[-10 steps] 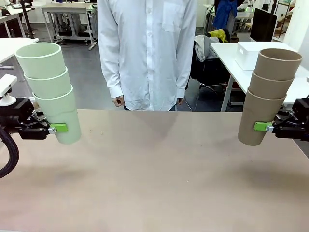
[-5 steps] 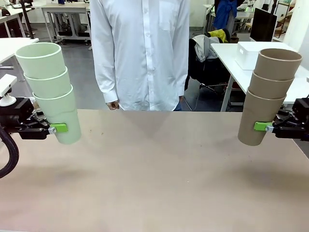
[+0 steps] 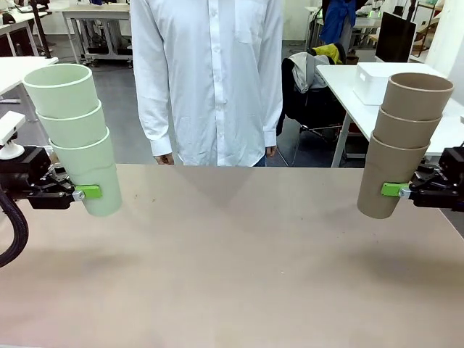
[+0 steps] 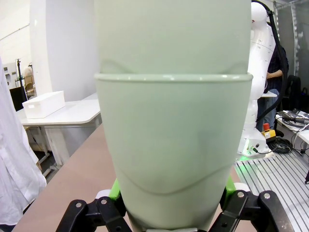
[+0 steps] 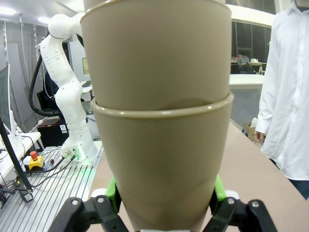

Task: Stack the cups and store them in the basket.
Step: Place the stack of Reusable plastic cups into the Pantry Basket.

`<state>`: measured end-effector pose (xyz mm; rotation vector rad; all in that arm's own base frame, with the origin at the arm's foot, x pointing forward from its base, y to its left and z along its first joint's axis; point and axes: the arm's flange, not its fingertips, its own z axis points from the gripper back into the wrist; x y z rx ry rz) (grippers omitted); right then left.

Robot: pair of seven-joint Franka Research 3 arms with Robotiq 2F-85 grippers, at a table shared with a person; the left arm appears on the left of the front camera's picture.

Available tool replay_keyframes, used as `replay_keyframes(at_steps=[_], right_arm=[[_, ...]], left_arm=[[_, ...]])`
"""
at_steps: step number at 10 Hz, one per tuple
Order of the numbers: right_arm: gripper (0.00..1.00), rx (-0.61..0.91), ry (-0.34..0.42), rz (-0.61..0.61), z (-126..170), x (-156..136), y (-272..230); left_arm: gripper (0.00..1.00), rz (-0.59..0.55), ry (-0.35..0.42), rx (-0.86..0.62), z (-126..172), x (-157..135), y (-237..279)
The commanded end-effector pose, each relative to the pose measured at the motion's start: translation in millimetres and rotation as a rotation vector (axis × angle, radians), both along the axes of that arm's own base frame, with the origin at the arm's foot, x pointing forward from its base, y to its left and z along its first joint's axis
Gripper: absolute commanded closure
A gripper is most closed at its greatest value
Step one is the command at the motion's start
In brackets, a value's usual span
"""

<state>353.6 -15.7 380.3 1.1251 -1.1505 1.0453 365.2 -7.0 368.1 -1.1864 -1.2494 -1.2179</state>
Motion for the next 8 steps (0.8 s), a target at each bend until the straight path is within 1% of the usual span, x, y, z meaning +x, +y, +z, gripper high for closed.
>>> replay_keyframes(at_steps=[1,8], right_arm=[[0.15,0.003,-0.011,-0.005,3.9,0.4,-0.2],[0.15,0.003,-0.011,-0.005,3.9,0.4,-0.2]], left_arm=[[0.15,-0.006,-0.010,-0.006,4.3,-0.9,-0.9],[0.15,-0.006,-0.010,-0.006,4.3,-0.9,-0.9]])
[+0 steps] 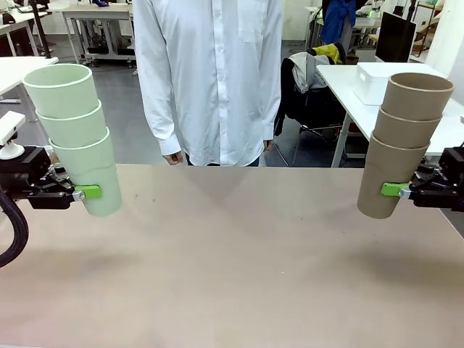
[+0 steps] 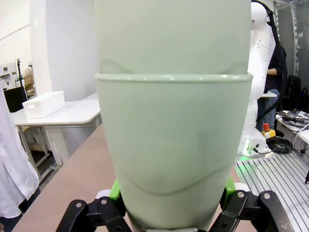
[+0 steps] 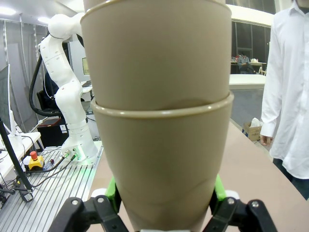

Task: Stack the cups and store them in the basket.
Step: Place the stack of Reusable plastic cups into the Pantry Basket.

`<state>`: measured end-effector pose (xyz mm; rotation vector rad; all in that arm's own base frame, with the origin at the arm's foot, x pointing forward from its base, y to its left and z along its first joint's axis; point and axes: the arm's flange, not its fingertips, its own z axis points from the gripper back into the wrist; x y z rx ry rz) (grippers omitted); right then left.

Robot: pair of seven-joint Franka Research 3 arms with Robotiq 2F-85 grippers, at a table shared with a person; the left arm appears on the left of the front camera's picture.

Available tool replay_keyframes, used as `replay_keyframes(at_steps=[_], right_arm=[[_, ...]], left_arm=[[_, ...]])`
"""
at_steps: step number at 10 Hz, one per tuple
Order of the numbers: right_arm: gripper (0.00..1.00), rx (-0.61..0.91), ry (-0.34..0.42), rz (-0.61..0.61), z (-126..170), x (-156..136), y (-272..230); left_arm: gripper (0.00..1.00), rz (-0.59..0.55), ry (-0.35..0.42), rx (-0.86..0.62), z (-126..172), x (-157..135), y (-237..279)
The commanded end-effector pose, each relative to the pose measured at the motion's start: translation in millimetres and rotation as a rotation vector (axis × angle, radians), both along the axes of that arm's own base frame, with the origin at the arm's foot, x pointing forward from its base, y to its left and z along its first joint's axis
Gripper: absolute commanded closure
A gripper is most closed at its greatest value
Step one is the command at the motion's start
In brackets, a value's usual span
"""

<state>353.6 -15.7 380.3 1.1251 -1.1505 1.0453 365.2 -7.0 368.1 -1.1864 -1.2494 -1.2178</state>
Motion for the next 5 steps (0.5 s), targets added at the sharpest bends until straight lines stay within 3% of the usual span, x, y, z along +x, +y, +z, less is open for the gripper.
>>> replay_keyframes(at_steps=[1,5], right_arm=[[0.15,0.003,-0.011,-0.005,3.9,0.4,-0.2],[0.15,0.003,-0.011,-0.005,3.9,0.4,-0.2]], left_arm=[[0.15,-0.006,-0.010,-0.006,4.3,-0.9,-0.9],[0.15,-0.006,-0.010,-0.006,4.3,-0.9,-0.9]])
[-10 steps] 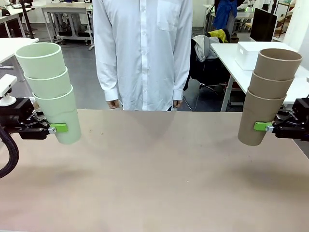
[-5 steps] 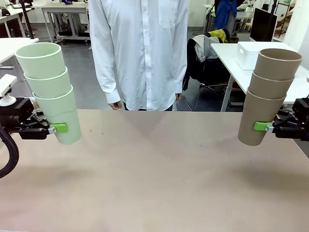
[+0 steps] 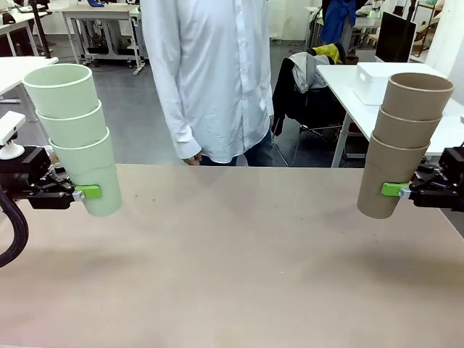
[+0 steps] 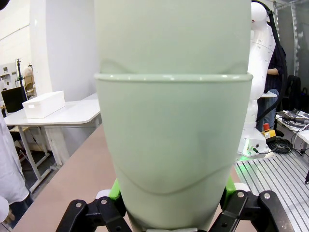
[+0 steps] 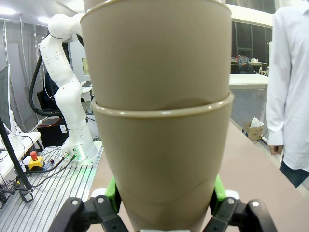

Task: Stack the cups and store them in the basket.
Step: Place the stack of Reusable plastic cups into the Pantry Basket.

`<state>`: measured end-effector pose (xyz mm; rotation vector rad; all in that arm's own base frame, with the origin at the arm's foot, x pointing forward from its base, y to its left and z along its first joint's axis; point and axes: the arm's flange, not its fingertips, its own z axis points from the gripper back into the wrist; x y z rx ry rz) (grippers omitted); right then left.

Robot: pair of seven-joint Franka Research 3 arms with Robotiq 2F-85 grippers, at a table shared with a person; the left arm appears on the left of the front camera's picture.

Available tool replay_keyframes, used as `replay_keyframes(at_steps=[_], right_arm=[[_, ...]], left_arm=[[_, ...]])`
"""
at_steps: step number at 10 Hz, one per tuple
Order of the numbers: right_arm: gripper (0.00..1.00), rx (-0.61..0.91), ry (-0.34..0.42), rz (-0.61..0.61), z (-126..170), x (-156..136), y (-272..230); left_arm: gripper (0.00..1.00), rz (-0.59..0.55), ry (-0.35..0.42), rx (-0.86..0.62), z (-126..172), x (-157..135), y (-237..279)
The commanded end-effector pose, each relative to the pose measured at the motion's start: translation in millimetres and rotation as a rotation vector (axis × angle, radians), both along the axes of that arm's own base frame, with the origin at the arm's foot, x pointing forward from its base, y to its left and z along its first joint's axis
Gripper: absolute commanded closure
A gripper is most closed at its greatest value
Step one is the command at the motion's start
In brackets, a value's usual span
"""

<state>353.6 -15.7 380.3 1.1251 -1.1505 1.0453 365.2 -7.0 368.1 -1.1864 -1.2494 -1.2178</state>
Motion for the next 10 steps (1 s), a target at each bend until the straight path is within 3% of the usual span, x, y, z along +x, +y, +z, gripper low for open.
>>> replay_keyframes(at_steps=[1,10], right_arm=[[0.15,0.003,-0.011,-0.005,3.9,0.4,-0.2],[0.15,0.003,-0.011,-0.005,3.9,0.4,-0.2]], left_arm=[[0.15,-0.006,-0.010,-0.006,4.3,-0.9,-0.9],[0.15,-0.006,-0.010,-0.006,4.3,-0.9,-0.9]])
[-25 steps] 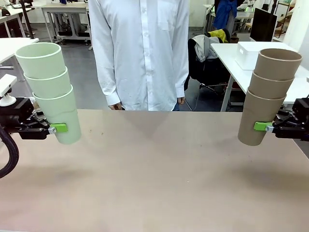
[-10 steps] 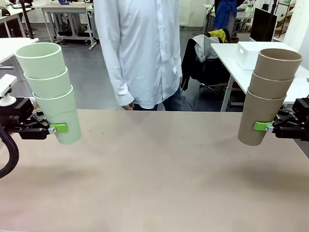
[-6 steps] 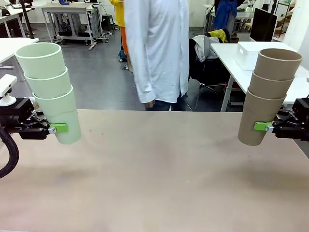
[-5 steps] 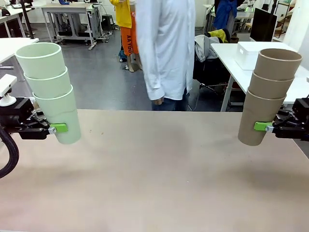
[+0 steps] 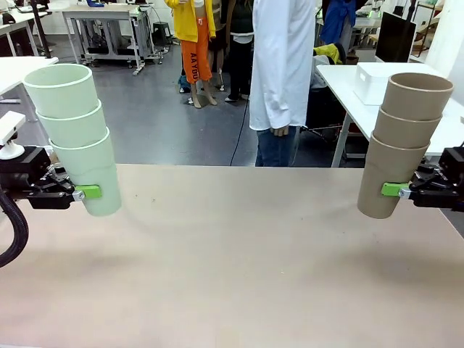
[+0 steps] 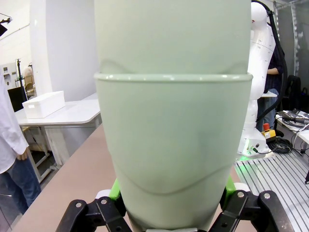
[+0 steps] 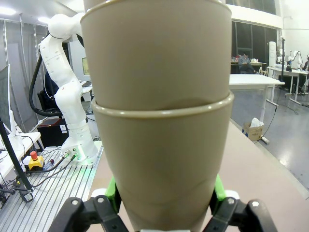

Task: Stack the cups and store them in the basket.
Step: Place the stack of Reusable plastic cups into the Pantry Basket.

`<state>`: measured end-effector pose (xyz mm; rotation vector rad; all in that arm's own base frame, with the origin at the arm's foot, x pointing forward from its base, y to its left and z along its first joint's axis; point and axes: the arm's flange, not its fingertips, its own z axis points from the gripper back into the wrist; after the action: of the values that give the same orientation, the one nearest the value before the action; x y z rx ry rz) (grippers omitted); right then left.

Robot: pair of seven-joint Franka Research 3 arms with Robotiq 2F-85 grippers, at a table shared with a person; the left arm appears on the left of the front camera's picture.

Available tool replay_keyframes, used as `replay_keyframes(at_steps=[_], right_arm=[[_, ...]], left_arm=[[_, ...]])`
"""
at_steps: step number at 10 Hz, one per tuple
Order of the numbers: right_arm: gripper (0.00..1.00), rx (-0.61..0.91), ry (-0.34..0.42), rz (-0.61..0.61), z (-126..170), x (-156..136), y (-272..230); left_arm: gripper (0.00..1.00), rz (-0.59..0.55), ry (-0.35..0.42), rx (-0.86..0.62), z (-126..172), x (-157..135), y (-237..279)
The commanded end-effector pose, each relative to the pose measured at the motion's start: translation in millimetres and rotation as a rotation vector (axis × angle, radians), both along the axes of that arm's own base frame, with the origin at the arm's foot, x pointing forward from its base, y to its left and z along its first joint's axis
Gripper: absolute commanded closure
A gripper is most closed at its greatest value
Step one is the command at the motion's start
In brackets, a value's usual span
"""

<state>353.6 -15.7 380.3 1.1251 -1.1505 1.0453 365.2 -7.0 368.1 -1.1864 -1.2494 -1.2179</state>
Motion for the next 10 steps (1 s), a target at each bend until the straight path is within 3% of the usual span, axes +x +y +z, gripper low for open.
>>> replay_keyframes(at_steps=[1,10], right_arm=[[0.15,0.003,-0.011,-0.005,3.9,0.4,-0.2],[0.15,0.003,-0.011,-0.005,3.9,0.4,-0.2]], left_arm=[[0.15,-0.006,-0.010,-0.006,4.3,-0.9,-0.9],[0.15,-0.006,-0.010,-0.006,4.3,-0.9,-0.9]])
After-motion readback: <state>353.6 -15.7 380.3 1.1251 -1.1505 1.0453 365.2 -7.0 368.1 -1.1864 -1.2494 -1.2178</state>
